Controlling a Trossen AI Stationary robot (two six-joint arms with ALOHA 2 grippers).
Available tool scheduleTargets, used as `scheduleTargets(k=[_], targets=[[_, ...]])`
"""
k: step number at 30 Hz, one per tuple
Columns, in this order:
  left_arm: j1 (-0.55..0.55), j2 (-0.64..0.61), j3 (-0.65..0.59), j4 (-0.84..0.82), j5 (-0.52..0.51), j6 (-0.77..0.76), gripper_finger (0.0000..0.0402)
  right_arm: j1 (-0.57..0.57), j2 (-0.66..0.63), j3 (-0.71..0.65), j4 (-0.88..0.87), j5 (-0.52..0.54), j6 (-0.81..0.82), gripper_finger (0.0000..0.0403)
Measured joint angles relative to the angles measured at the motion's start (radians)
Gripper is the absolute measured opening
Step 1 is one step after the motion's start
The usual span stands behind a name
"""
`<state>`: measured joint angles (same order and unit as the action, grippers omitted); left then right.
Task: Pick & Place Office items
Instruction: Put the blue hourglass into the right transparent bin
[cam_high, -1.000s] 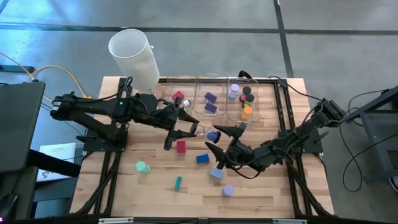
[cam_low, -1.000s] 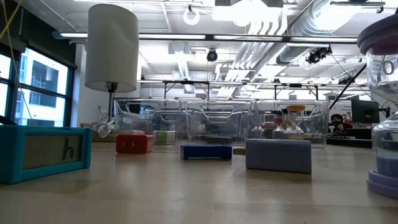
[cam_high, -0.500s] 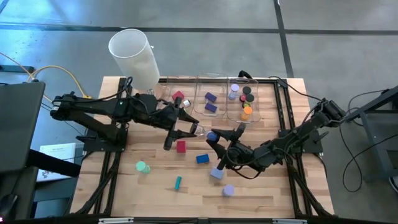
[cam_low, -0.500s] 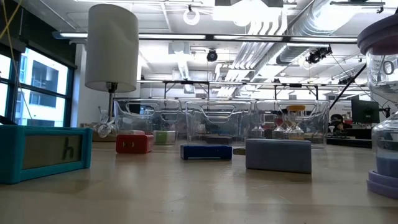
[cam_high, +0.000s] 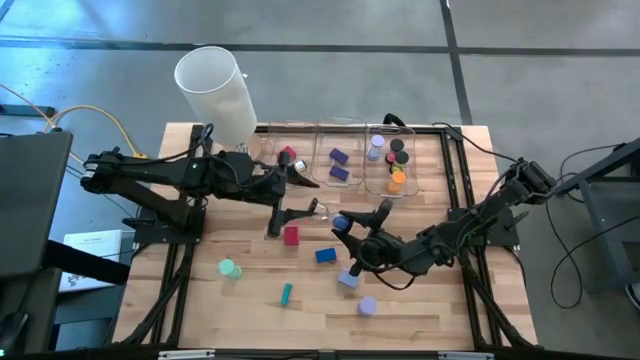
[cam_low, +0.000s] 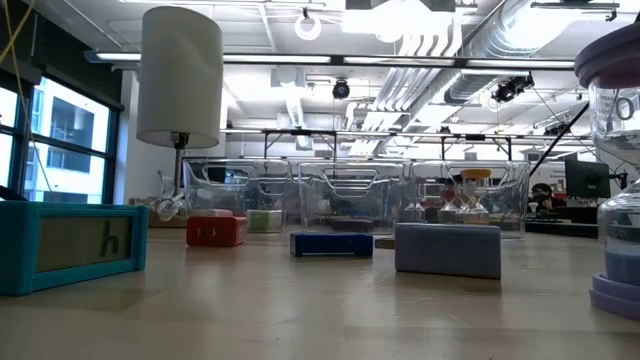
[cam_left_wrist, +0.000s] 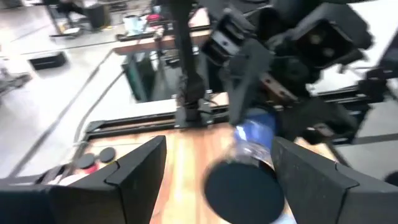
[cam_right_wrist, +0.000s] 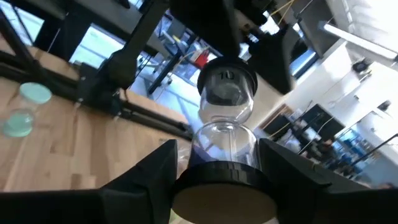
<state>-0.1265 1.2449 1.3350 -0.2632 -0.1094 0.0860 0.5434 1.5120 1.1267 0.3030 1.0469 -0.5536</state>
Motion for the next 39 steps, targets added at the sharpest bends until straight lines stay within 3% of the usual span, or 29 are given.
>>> scheduleTargets(k=[8,13,17,22,29,39], targets=[[0.016,-0.033,0.000,-0.019,-0.005,0.030,0.0282,0.000,0.000,0.000,-0.396,-0.008,0.487,0.0194],[0.074,-0.067,0.000,-0.187,-0.004,0.079,0.0283,-0.004,-0.020,0.000,-0.628,0.034,0.872,0.0194],[0.150,-0.078,0.000,-0.350,0.018,0.079,0.0283,-0.033,-0.082,0.000,-0.809,-0.102,1.189,0.0194],[0.240,-0.077,0.000,-0.482,0.064,0.066,0.0283,-0.133,-0.176,0.000,-1.030,-0.367,1.452,0.0194],[0.325,-0.077,0.000,-0.532,0.075,0.029,0.0283,-0.382,-0.276,0.000,-1.170,-0.627,1.478,0.0194],[0.368,-0.076,0.000,-0.467,0.073,0.026,0.0283,-0.686,-0.264,0.054,-1.323,-0.853,1.367,0.0194]])
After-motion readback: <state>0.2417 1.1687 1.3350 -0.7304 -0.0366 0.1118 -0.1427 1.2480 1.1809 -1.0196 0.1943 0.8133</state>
